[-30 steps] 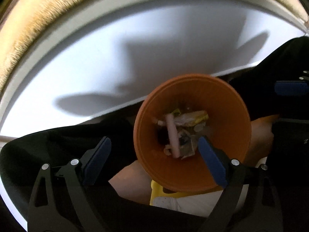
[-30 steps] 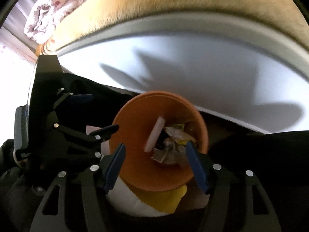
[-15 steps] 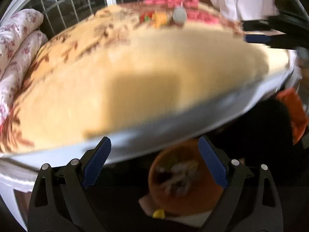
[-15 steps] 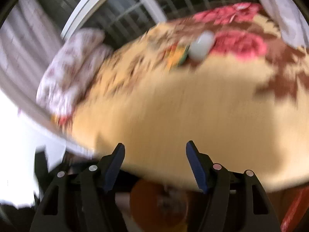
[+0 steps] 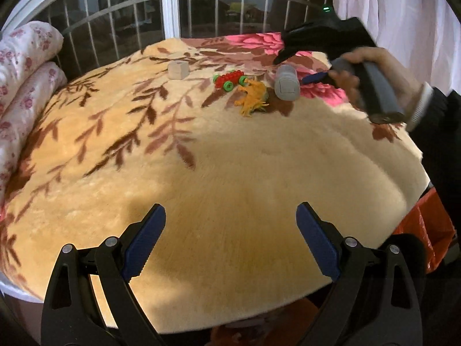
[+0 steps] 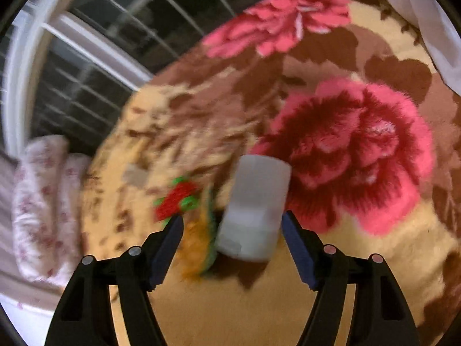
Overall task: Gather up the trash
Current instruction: 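Move the right tool to the grey cylinder and grasp it, then grasp the yellow dinosaur toy with the left tool while the right tool lifts the grey cylinder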
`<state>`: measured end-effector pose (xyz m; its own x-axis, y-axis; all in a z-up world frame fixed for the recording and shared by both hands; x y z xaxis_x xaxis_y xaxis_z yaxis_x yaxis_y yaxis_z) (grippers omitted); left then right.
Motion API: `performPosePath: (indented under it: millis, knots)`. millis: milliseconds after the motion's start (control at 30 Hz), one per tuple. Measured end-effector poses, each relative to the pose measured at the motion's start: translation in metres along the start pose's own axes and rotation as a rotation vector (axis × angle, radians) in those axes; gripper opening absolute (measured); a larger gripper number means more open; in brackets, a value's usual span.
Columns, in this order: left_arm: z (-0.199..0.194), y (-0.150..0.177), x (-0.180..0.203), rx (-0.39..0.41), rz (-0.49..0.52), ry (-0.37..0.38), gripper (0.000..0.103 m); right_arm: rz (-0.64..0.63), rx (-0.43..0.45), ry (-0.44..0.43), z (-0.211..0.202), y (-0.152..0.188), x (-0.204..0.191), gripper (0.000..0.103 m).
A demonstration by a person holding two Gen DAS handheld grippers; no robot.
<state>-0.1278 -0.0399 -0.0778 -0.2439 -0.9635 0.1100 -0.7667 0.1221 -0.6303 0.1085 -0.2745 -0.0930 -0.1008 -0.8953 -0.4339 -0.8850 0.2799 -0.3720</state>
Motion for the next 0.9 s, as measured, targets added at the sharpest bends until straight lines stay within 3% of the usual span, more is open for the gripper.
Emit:
performPosePath:
  millis: [200,267,300,467,667,800,900]
  knots:
    - [0.016,-0.007,0.000,-0.033,-0.027,0.011,0.090,0.095,-0.115,0.094,0.055,-0.012,0.010,0.062]
    - [0.023,-0.010,0.002,-0.044,-0.030,0.011,0.090,0.072,-0.110,0.141,0.056,-0.012,0.007,0.048]
    - [0.027,-0.013,0.004,-0.052,-0.032,0.005,0.090,0.047,-0.105,0.185,0.052,-0.010,0.006,0.046]
    - [0.041,-0.031,0.017,-0.052,0.021,-0.026,0.090,-0.032,-0.052,0.021,0.004,0.018,0.005,0.046]
    - [0.076,-0.071,0.039,-0.062,0.057,-0.025,0.090,-0.179,0.140,0.002,-0.097,0.086,0.021,0.046]
    - [0.114,-0.096,0.052,-0.089,0.048,-0.040,0.090,-0.193,0.225,-0.025,-0.137,0.144,0.044,0.047]
    - [0.148,-0.119,0.058,-0.114,0.007,-0.050,0.090,-0.222,0.256,-0.017,-0.145,0.172,0.048,0.047]
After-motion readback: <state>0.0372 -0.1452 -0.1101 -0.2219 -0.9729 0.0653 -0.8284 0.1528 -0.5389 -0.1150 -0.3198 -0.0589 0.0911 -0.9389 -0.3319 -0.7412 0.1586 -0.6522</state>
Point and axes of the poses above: each gripper's, at about its wrist camera, not at the fingertips, and z roughly the way its jaws point, x to its right, y to its underside, the point moved 4 cm from there along z, roughly the way its jaws point, and after that the axes turned 7 degrees about -z, right-handed, at the moved point
